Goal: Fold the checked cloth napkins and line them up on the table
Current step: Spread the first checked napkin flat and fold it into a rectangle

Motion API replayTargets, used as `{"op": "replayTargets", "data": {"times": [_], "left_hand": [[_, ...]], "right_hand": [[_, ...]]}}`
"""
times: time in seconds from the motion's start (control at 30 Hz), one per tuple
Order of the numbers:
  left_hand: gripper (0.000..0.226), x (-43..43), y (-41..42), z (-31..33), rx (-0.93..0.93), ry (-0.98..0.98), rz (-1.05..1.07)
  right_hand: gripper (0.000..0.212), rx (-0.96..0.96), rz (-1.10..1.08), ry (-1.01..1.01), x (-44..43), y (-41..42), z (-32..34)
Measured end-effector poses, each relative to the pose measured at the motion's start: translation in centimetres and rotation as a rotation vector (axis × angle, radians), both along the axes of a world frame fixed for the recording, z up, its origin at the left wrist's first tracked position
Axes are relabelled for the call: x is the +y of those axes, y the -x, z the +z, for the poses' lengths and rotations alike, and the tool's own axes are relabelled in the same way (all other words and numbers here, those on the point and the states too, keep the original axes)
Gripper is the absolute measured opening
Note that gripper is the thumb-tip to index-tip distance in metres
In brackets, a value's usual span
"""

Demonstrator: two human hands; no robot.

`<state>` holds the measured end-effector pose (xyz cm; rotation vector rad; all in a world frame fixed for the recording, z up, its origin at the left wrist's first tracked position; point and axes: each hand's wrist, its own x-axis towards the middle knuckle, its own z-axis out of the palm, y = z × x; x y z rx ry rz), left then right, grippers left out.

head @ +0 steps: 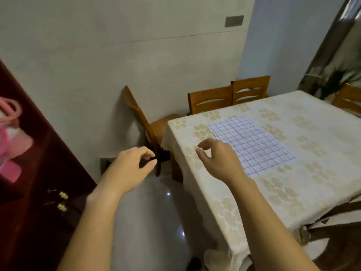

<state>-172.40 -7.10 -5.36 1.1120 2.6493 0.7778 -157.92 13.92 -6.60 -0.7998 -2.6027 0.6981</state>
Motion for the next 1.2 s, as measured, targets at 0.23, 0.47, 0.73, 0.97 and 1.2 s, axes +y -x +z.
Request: {"op": "replayTargets", "data": {"times": [0.23,0.47,0.73,0.97,1.2], "left_hand": [[0.03,10.4,8.0,0.1,0.02,0.164,-0.177],[0.019,22.0,14.7,0.2,0.085,0.13,-0.255],[0.032,37.3,14.2,-6.3,0.03,0.213,-0.594],[0.034,48.9,14.5,-12.4,-0.067,0.267,-0.942],[0.051,59.8,20.2,-17.4,-0.061,0.291,-1.134]], "right_hand": [[0.03,0.007,-0.071,0.077,8.0,7.5,-1.9],[0.032,0.104,-0.17,0.129,16.1,13.4,-1.8],[0.03,-0.042,-0.527,0.214,24.9,7.9,-7.4],[0.032,-0.087,-0.835,0.314,29.7,6.1,-11.5],[0.048,-0.101,-1.022,0.312,35.4,12.8,-16.6]]}}
